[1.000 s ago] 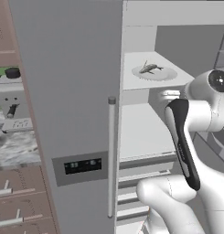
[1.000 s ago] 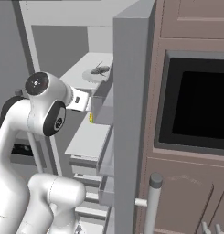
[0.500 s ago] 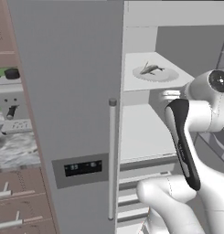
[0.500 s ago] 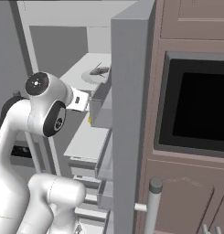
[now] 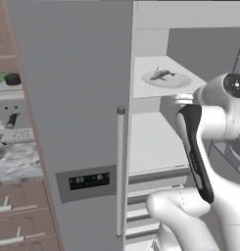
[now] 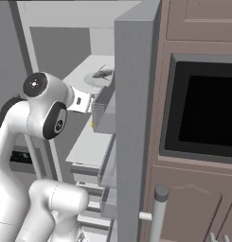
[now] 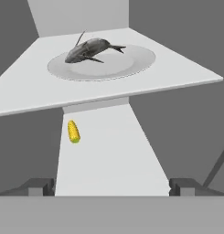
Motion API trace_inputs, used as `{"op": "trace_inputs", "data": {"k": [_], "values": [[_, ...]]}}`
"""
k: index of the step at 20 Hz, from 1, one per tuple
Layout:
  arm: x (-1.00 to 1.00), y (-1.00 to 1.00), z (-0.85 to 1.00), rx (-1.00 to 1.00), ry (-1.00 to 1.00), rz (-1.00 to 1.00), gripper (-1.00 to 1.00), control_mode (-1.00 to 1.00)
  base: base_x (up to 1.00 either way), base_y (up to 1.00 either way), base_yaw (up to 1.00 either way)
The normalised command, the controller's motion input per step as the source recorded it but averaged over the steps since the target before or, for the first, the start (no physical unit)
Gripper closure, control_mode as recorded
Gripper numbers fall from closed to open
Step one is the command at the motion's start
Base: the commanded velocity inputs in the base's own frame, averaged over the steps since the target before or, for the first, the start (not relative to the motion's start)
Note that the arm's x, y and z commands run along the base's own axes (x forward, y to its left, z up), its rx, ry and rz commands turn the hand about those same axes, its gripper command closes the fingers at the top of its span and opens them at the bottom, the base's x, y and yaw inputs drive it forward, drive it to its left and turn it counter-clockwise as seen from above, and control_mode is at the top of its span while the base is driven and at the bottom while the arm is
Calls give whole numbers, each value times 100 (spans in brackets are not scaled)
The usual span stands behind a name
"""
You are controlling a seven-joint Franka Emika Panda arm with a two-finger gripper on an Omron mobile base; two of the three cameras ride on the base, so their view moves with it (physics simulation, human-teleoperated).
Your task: Retrieve the fish from the fridge and place it on the saucepan with marinade on the stove.
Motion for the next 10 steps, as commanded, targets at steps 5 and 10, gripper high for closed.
{"op": "trace_inputs", "data": {"k": [5,10], "values": [[0,0,53,0,-13,-1,-100,-100,0,0,0],[9,0,23,0,-14,0,-100,-100,0,0,0]]}}
